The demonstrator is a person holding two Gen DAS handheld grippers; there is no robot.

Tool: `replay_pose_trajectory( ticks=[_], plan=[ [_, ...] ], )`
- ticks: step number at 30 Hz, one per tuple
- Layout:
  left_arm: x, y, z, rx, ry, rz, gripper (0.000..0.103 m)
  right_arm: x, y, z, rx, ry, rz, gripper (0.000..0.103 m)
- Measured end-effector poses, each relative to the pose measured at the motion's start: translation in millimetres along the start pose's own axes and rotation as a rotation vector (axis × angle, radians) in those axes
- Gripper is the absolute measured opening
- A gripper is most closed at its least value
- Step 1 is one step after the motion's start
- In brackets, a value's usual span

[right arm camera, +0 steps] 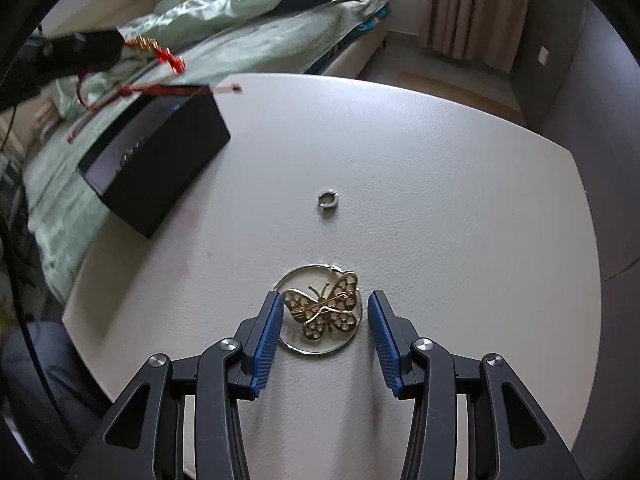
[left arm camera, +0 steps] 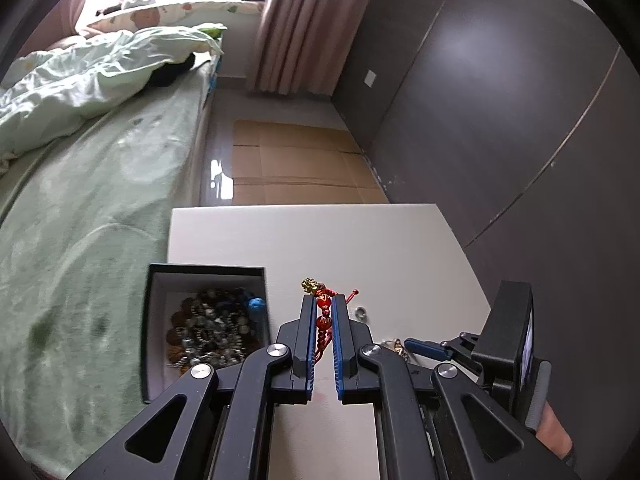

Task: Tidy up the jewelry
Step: 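Carry the red bracelet into the box with the left gripper while the right gripper grasps the butterfly pendant, then open the left gripper over the box while the right gripper drops the butterfly pendant in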

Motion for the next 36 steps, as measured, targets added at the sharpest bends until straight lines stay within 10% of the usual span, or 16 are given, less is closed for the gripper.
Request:
replay_pose_trajectory(
  ticks=[25,28,30,36],
  plan=[
    [-55,29,1,0.016,0.09,-0.03,0.008,-31,53,-59,0.275,-0.066,-0.177,0.035],
    [-62,27,2,-0.013,0.109,-0.026,0.03,-44,54,-76,0.297,-0.056,-0.226,0.035],
    [-69,33,2,0.011,0.12,-0.039,0.065,-52,51,-85,0.297,-0.049,-0.258,0.035],
    [-95,53,3,0.057,0.167,-0.086,0.068,-79,39,-101,0.277,-0.002,-0.314,0.035]
  ],
)
Point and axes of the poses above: each gripper's, at about its wrist camera, not at the fingertips, and y roughly against the way its jaws point, x to its right, z to its underside, the point moved 4 cm from there along -y, roughly the way its jaws point
